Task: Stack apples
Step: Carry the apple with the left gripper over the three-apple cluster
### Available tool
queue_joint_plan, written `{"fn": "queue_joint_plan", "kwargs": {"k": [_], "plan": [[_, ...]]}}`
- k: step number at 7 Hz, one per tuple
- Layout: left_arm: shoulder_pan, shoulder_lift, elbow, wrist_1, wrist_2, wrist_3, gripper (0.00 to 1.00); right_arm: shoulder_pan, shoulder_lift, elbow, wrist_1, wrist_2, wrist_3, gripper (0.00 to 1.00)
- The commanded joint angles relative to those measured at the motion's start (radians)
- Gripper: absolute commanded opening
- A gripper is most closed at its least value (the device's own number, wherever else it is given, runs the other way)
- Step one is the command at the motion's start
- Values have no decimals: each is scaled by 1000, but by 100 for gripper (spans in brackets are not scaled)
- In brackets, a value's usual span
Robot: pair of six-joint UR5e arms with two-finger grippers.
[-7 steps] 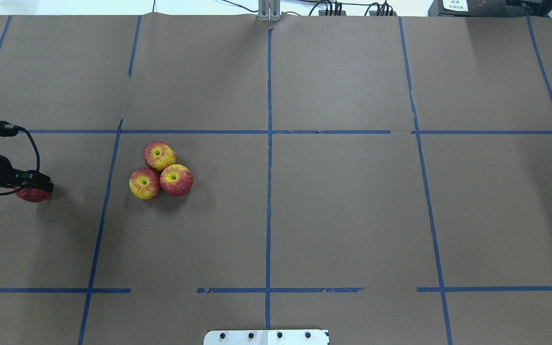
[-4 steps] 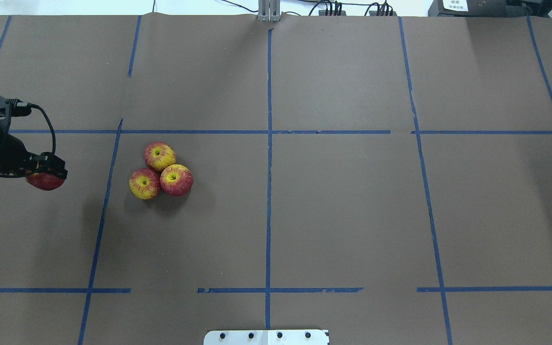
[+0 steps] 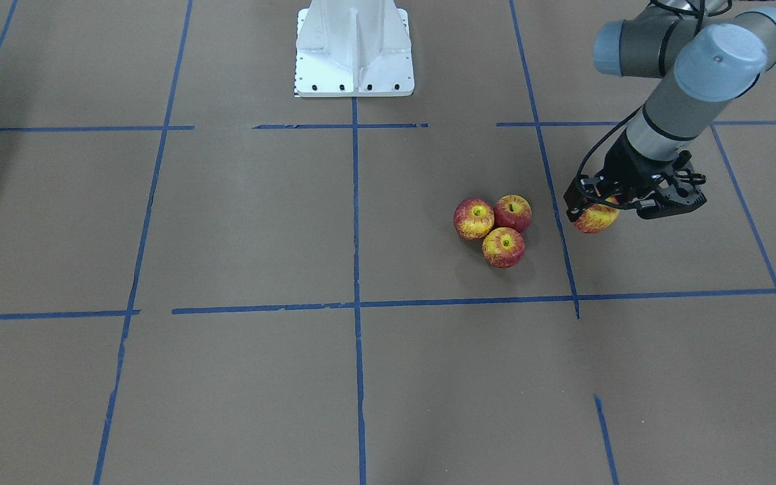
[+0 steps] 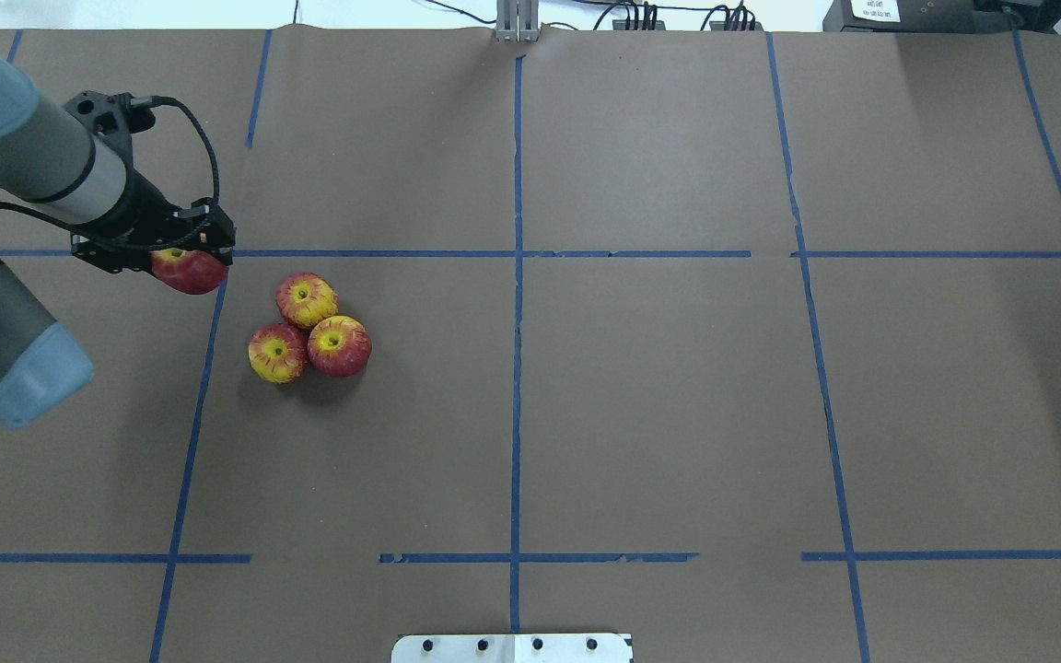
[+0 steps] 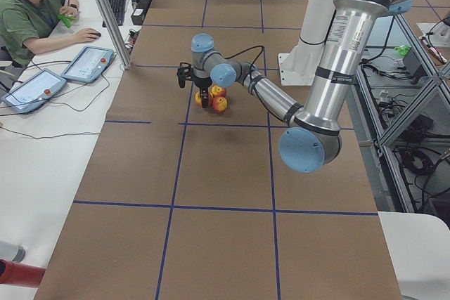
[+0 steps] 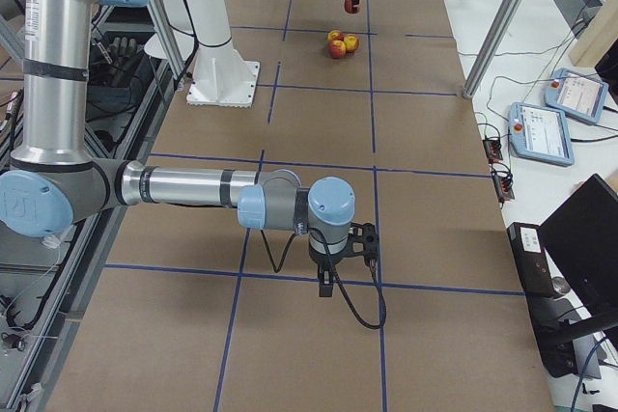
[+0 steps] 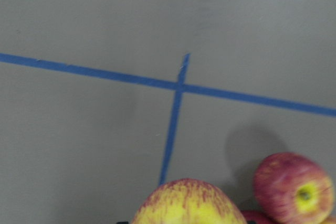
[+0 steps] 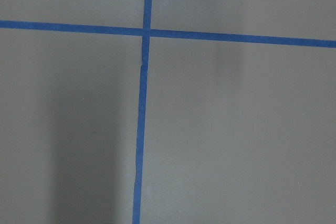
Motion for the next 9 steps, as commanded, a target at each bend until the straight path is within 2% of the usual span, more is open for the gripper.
{"fn": "queue_joint_plan", "kwargs": {"k": [1,3,5,9], "plan": [[90,-35,10,19,34,-104,13,0,0,0,0,0,0,100],[128,-58,17,17,34,-143,13,0,0,0,0,0,0,100],[141,-93,42,13,85,-206,12,0,0,0,0,2,0,100],[159,-98,70,10,109,-240,12,0,0,0,0,0,0,100]]}}
